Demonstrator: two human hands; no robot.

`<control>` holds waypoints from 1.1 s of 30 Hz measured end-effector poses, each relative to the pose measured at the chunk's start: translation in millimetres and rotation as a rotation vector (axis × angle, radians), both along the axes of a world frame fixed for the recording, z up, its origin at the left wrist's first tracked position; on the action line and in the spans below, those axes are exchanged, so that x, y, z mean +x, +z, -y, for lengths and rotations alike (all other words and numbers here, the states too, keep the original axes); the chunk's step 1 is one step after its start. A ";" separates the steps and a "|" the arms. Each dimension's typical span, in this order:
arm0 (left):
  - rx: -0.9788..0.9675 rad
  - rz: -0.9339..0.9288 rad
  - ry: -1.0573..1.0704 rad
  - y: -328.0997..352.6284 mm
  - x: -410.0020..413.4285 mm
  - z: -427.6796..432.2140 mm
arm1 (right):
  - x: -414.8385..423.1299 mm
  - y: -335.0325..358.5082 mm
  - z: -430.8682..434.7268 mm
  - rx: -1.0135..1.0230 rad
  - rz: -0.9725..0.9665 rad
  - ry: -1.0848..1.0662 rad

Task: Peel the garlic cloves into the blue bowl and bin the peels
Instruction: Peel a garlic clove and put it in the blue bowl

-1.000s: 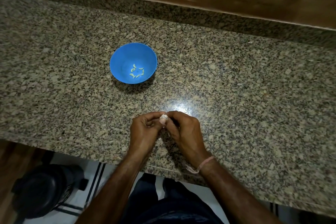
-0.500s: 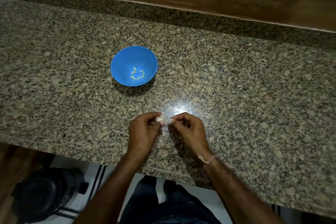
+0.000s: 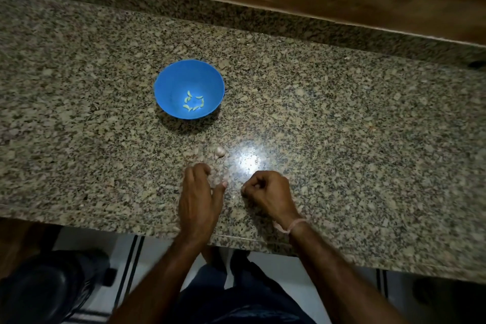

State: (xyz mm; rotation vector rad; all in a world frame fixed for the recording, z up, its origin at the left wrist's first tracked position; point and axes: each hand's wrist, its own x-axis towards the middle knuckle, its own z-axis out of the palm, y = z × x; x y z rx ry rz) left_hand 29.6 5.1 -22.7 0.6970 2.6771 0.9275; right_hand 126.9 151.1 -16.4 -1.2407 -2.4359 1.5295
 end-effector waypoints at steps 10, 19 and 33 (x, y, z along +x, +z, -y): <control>-0.044 0.064 -0.104 -9.4 -8.7 8.2 | -4.8 10.2 11.6 0.124 0.071 -0.033; 0.024 0.110 -0.086 -8.6 -13.6 3.7 | -8.3 14.5 17.4 0.140 0.115 -0.078; 0.049 0.138 -0.113 -0.3 -11.3 1.6 | -6.8 3.6 33.5 0.336 0.099 -0.065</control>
